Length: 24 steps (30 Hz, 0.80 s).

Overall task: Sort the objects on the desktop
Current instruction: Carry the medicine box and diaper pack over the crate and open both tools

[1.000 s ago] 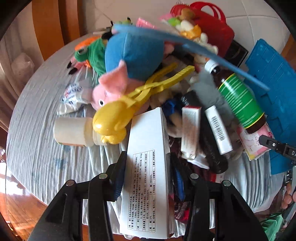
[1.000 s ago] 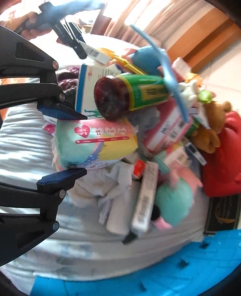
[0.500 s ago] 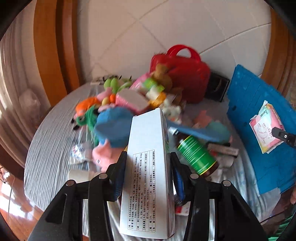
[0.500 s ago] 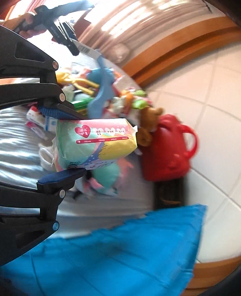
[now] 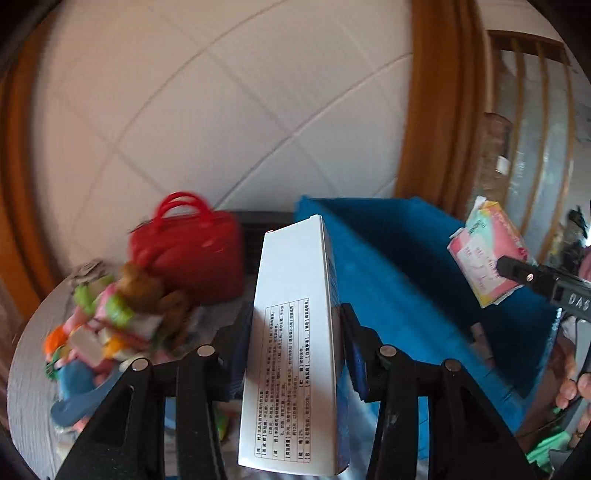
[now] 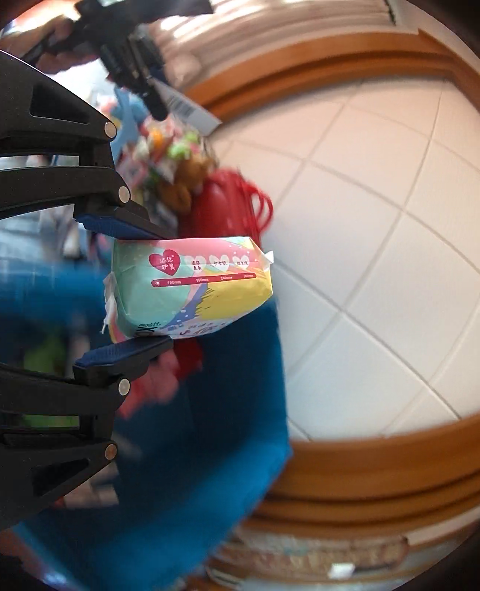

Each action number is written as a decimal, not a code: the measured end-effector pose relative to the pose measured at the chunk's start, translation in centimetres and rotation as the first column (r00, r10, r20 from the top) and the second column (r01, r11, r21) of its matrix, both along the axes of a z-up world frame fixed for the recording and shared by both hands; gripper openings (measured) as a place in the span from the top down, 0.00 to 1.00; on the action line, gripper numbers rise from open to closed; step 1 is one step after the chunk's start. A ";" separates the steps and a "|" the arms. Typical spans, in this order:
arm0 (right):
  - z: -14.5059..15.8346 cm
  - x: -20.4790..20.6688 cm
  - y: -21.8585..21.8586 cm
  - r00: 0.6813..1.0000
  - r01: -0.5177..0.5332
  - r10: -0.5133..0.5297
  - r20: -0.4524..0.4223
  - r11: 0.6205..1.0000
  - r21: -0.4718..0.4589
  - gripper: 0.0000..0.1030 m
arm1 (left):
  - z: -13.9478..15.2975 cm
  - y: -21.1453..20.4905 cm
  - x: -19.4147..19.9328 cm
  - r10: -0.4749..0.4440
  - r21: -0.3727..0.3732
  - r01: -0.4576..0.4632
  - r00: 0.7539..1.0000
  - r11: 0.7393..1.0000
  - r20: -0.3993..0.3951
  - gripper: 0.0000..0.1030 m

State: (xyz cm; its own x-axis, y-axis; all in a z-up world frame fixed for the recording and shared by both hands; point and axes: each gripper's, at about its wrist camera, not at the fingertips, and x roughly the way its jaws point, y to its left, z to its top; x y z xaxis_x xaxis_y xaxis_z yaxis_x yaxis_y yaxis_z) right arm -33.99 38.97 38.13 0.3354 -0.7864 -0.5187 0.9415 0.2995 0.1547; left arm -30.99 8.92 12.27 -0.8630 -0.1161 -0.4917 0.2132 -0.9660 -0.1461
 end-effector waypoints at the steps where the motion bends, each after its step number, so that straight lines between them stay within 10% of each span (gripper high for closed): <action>1: 0.2 -1.2 -0.3 1.000 0.012 -0.012 -0.017 1.000 0.001 0.53 | 0.7 1.6 -1.5 -0.030 0.004 0.030 1.000 1.000 -0.001 0.57; 8: -0.4 -10.7 -4.9 0.982 0.093 -0.079 -0.169 0.993 0.075 0.53 | 2.7 11.4 -13.3 -0.178 0.050 0.173 0.974 0.984 0.137 0.57; 13: -3.7 -15.2 -8.8 0.954 0.114 -0.053 -0.296 0.975 0.192 0.53 | -0.3 16.3 -20.9 -0.238 0.097 0.218 0.912 0.971 0.335 0.57; 18: -7.6 -17.8 -12.0 0.922 0.115 0.020 -0.387 0.939 0.323 0.53 | -3.5 20.0 -24.9 -0.244 0.071 0.241 0.841 0.968 0.482 0.57; 24: -9.6 -19.1 -13.0 0.893 0.129 0.058 -0.445 0.917 0.378 0.53 | -5.3 21.6 -26.2 -0.240 0.078 0.234 0.812 0.969 0.532 0.57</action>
